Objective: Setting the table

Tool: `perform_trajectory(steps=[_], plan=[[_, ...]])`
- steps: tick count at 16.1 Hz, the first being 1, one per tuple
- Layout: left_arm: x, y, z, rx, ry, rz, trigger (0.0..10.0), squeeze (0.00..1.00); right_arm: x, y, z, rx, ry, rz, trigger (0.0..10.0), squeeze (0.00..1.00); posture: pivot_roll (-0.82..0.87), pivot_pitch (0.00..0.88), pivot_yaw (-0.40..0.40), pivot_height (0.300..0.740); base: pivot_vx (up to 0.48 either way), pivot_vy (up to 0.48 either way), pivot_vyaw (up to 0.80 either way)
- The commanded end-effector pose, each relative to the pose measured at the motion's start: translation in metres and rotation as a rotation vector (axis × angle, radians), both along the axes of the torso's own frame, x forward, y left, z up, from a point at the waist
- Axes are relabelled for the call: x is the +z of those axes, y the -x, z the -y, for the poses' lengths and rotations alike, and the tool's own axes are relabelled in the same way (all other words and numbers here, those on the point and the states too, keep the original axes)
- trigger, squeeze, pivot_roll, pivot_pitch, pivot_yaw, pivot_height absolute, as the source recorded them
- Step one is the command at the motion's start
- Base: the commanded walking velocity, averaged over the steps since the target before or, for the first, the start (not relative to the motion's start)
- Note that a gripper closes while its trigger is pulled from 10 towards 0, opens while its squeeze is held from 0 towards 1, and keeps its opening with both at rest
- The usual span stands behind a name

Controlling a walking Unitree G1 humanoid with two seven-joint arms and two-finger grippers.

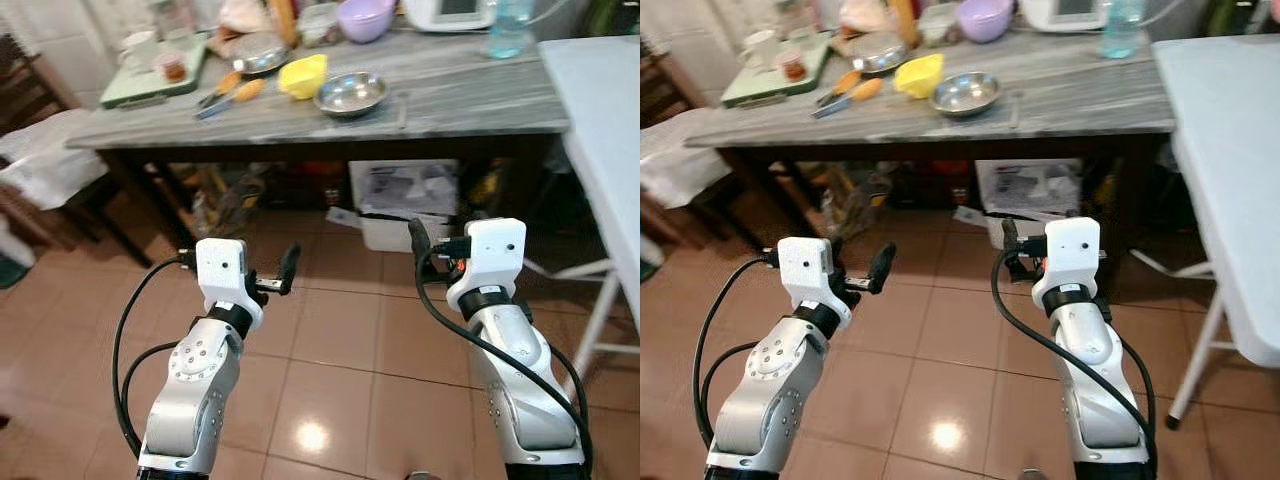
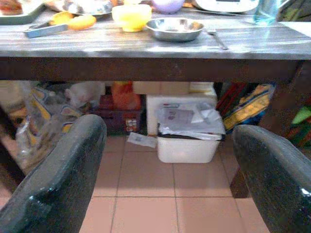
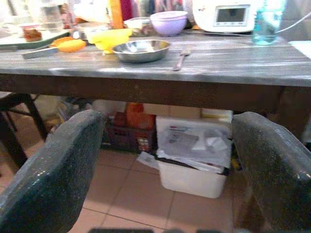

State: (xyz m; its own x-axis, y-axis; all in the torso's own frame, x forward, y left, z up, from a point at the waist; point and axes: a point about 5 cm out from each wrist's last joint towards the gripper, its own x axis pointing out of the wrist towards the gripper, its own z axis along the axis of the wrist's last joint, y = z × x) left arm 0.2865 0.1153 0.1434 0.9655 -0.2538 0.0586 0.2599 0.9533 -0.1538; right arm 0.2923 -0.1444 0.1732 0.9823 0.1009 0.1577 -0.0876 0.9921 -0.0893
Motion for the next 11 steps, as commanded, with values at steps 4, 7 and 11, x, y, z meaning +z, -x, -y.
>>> perform_trajectory(steps=[4, 7, 11], plan=[[-0.004, 0.000, -0.002, 0.014, -0.011, -0.011, 10.0, 0.00, -0.007, 0.000, -0.005, 0.018, 0.004, -0.020, 10.0, 0.00, -0.25, 0.135, 0.192, 0.740, 0.000, 0.000, 0.00], [-0.006, -0.009, 0.002, 0.024, -0.004, 0.012, 10.0, 0.00, -0.009, -0.007, -0.001, 0.037, 0.077, -0.028, 10.0, 0.00, -0.29, 0.093, 0.119, 0.740, 0.000, 0.000, 0.00], [-0.006, -0.010, 0.002, 0.072, 0.033, 0.023, 10.0, 0.00, -0.003, -0.017, 0.002, 0.052, 0.104, -0.014, 10.0, 0.00, -0.31, 0.081, 0.105, 0.740, 0.000, 0.000, 0.00]])
